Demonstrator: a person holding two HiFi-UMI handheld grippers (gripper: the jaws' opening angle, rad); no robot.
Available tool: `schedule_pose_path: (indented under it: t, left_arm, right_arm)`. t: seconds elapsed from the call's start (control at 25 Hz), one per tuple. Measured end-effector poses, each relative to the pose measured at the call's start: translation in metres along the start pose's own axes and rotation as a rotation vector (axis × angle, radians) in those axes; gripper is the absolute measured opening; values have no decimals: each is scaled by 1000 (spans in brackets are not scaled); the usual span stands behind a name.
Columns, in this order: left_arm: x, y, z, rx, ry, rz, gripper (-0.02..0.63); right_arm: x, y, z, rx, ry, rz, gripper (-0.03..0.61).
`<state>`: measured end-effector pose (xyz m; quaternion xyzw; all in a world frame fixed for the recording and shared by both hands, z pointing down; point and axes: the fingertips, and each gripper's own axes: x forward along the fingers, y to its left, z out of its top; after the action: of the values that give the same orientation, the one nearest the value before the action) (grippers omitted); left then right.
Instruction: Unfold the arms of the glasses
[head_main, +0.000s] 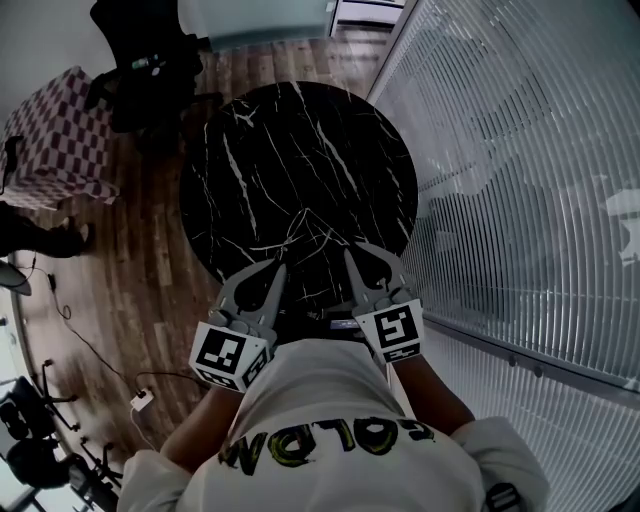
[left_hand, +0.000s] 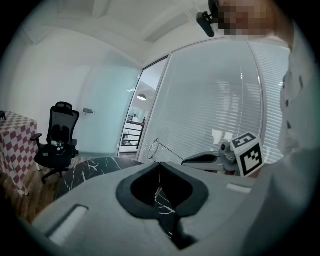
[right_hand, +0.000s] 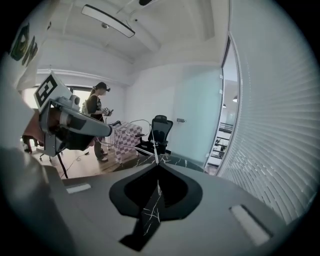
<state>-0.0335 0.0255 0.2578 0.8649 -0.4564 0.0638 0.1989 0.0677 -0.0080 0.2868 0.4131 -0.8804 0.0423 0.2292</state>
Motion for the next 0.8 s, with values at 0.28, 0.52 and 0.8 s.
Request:
schedule_pose_path:
  t: [0.28, 0.52, 0.8]
  left_arm:
    - [-4, 0, -9, -17, 23, -7, 5]
    - [-5, 9, -7, -39, 11, 30, 5]
    - [1, 8, -9, -20, 21, 27, 5]
  right_arm:
    - [1, -4, -6, -50, 23, -7, 15]
    - [3, 15, -7, -56, 29, 54, 119]
    - [-5, 37, 20, -277, -31, 49, 178]
